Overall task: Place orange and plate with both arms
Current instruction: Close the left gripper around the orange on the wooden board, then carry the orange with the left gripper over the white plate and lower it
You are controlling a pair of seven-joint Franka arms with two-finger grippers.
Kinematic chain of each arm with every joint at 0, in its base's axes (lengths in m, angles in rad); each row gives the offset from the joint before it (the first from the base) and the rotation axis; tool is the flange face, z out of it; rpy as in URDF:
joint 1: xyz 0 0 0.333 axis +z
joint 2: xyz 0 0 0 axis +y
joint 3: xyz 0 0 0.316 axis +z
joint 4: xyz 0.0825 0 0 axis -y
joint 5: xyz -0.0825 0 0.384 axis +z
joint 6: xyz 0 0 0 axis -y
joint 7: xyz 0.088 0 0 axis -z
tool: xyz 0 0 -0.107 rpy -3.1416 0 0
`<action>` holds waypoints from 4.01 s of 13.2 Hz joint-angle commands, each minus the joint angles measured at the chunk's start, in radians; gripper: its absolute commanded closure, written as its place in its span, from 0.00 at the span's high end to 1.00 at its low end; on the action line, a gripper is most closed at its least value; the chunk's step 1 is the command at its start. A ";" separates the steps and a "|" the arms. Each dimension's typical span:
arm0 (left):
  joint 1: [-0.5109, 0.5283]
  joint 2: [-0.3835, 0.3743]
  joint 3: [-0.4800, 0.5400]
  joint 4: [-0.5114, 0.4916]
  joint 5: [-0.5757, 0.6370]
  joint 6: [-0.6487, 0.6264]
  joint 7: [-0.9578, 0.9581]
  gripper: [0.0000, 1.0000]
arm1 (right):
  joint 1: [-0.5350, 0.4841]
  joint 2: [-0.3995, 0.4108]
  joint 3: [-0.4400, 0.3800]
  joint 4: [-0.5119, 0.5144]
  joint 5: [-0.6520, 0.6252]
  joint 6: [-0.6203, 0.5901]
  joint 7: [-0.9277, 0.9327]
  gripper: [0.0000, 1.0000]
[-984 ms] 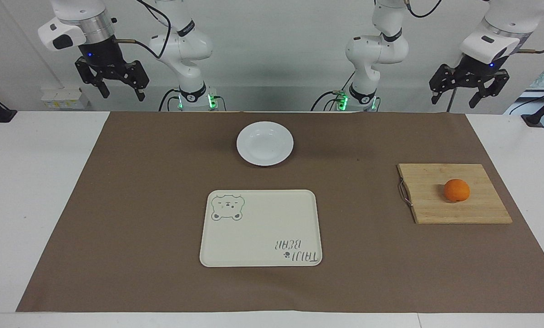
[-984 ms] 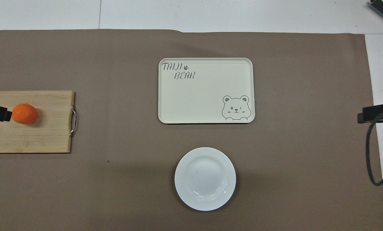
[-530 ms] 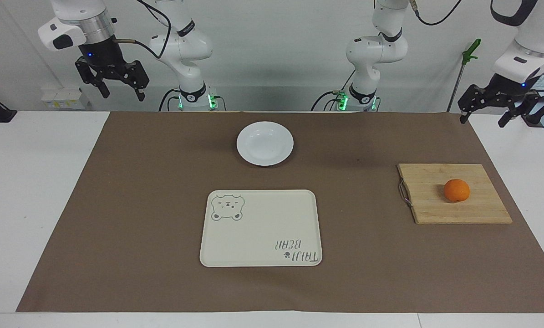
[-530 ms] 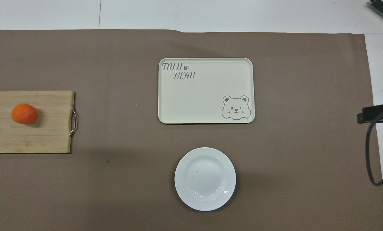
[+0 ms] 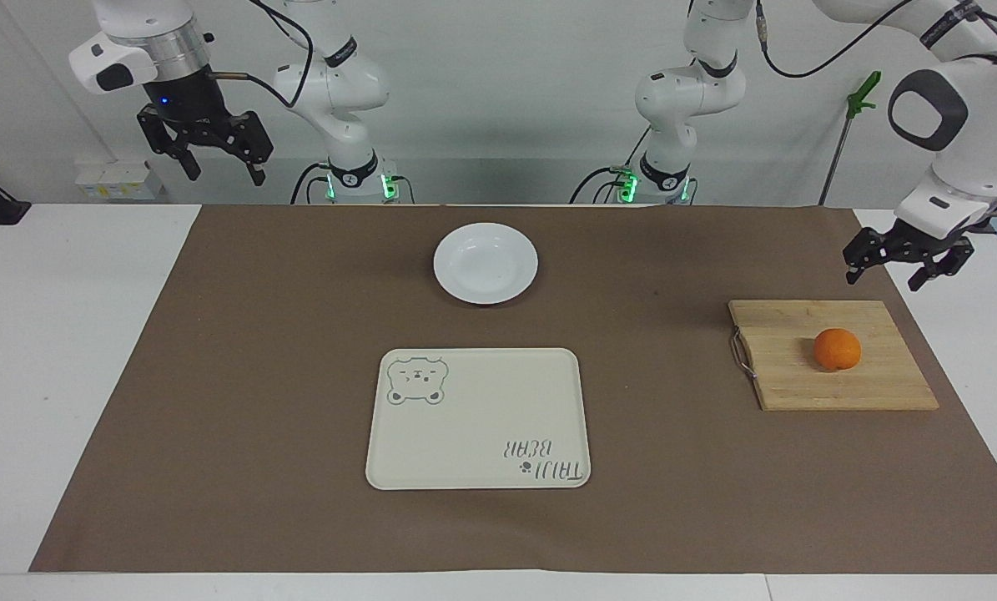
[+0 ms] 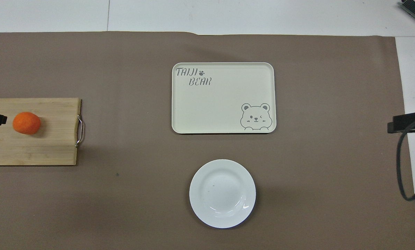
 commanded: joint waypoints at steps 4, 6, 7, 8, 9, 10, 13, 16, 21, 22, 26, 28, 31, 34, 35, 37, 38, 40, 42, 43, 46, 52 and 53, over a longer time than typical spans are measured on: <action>0.075 0.098 -0.010 -0.070 -0.004 0.136 0.123 1.00 | -0.016 0.007 0.004 0.018 0.018 -0.019 -0.028 1.00; 0.066 0.133 -0.012 -0.136 -0.006 0.251 0.116 1.00 | -0.016 0.007 0.002 0.018 0.018 -0.019 -0.027 1.00; 0.069 0.141 -0.010 -0.144 -0.006 0.311 0.114 1.00 | -0.016 0.007 0.002 0.018 0.018 -0.019 -0.028 1.00; 0.072 0.155 -0.010 -0.142 -0.019 0.323 0.116 1.00 | -0.016 0.007 0.004 0.018 0.018 -0.019 -0.028 1.00; 0.074 0.167 -0.012 -0.144 -0.056 0.333 0.117 1.00 | -0.016 0.007 0.004 0.018 0.018 -0.019 -0.028 1.00; 0.069 0.172 -0.012 -0.144 -0.079 0.340 0.117 1.00 | -0.016 0.007 0.002 0.018 0.018 -0.019 -0.028 1.00; 0.068 0.207 -0.012 -0.146 -0.084 0.373 0.126 1.00 | -0.016 0.007 0.004 0.018 0.018 -0.019 -0.028 1.00; 0.071 0.219 -0.012 -0.162 -0.084 0.379 0.123 1.00 | -0.016 0.007 0.004 0.018 0.018 -0.019 -0.028 1.00; 0.065 0.216 -0.012 -0.162 -0.084 0.393 0.125 0.66 | -0.016 0.007 0.002 0.018 0.018 -0.019 -0.028 1.00; 0.066 0.212 -0.012 -0.158 -0.084 0.390 0.128 0.43 | -0.016 0.007 0.002 0.018 0.018 -0.019 -0.028 1.00; 0.065 0.131 -0.019 -0.153 -0.084 0.286 0.186 0.00 | -0.016 0.007 0.004 0.018 0.018 -0.019 -0.028 1.00; -0.002 0.075 -0.027 -0.149 -0.084 0.195 0.180 0.00 | -0.016 0.007 0.004 0.018 0.018 -0.019 -0.028 1.00; -0.128 0.005 -0.025 -0.158 -0.084 0.095 0.159 0.00 | -0.016 0.007 0.002 0.018 0.018 -0.019 -0.028 1.00; -0.318 -0.037 -0.027 -0.165 -0.085 -0.044 0.029 0.00 | -0.016 0.007 0.004 0.018 0.018 -0.019 -0.028 1.00; -0.386 -0.048 -0.027 -0.181 -0.085 -0.055 -0.048 0.00 | -0.016 0.007 0.002 0.018 0.018 -0.019 -0.027 1.00; -0.501 -0.058 -0.027 -0.192 -0.084 -0.046 -0.198 0.00 | -0.016 0.007 0.002 0.018 0.018 -0.019 -0.028 1.00; -0.552 -0.063 -0.028 -0.193 -0.085 -0.045 -0.255 0.00 | -0.016 0.007 0.004 0.018 0.018 -0.019 -0.027 1.00; -0.676 -0.054 -0.028 -0.201 -0.085 -0.020 -0.417 0.00 | -0.016 0.007 0.004 0.018 0.018 -0.019 -0.027 1.00; -0.791 -0.043 -0.030 -0.211 -0.087 0.055 -0.554 0.00 | -0.016 0.007 0.002 0.018 0.018 -0.019 -0.027 1.00; -0.846 -0.032 -0.030 -0.213 -0.089 0.092 -0.608 0.00 | -0.016 0.007 0.004 0.018 0.018 -0.019 -0.028 1.00; -0.995 0.046 -0.030 -0.213 -0.095 0.248 -0.790 0.00 | -0.016 0.007 0.004 0.016 0.018 -0.019 -0.028 1.00; -1.118 0.124 -0.032 -0.213 -0.113 0.287 -0.866 0.00 | -0.016 0.007 0.002 0.018 0.018 -0.019 -0.027 1.00; -1.118 0.124 -0.032 -0.213 -0.122 0.287 -0.864 0.00 | -0.016 0.007 0.004 0.018 0.018 -0.019 -0.027 1.00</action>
